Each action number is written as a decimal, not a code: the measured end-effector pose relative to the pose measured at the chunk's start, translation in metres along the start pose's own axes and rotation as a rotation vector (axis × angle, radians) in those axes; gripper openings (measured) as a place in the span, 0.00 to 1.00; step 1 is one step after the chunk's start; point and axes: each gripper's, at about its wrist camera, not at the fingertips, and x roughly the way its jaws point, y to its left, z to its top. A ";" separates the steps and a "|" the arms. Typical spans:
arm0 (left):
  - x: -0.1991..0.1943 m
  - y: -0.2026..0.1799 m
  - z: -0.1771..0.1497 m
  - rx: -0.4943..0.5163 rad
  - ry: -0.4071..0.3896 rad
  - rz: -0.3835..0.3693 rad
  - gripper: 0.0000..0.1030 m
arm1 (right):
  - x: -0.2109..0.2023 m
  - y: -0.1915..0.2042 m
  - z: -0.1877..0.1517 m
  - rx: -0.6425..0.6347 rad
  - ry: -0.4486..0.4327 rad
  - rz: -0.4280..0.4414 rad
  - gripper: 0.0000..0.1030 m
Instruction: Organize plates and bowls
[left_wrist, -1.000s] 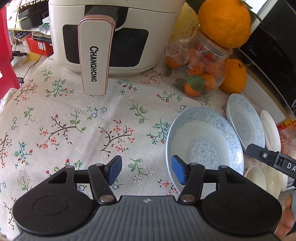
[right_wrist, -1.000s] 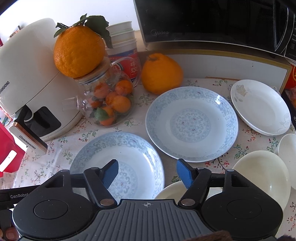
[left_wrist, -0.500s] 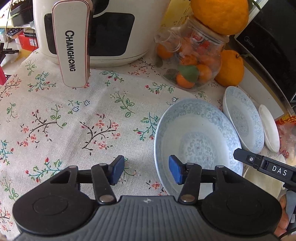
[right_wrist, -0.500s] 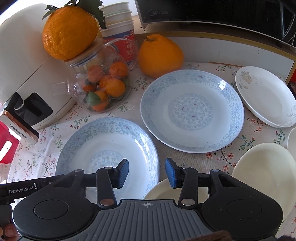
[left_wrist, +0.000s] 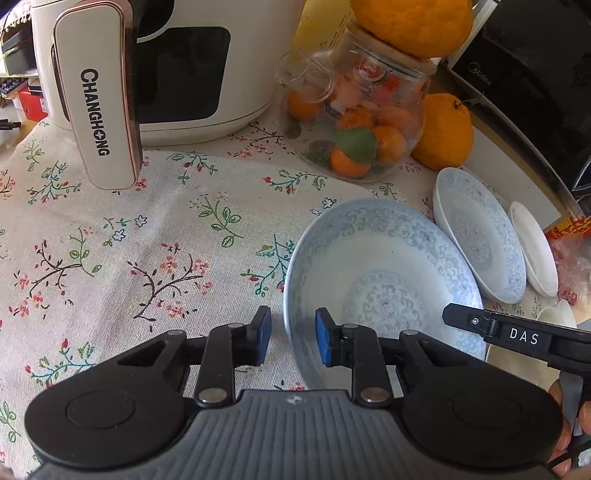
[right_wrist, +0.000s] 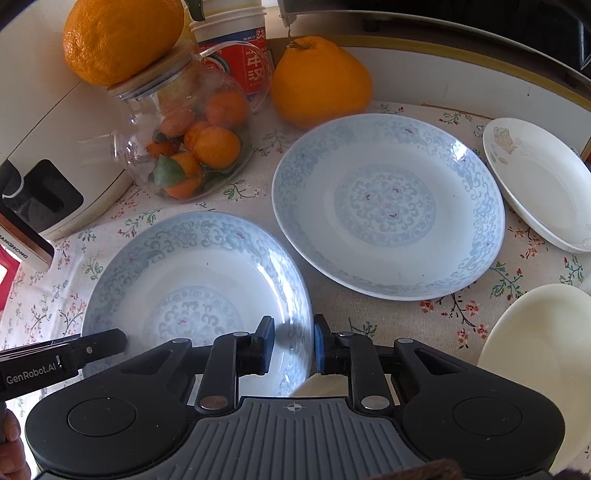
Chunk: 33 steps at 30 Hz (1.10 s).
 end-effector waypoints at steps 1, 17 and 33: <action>0.001 -0.001 -0.001 0.006 -0.001 -0.009 0.19 | 0.000 0.001 0.000 -0.001 -0.002 -0.001 0.19; -0.002 0.011 0.001 -0.043 -0.002 -0.053 0.15 | -0.001 0.002 -0.001 0.044 -0.020 -0.011 0.18; -0.035 0.024 0.008 -0.117 -0.082 -0.084 0.15 | -0.022 0.011 0.003 0.076 -0.097 0.058 0.17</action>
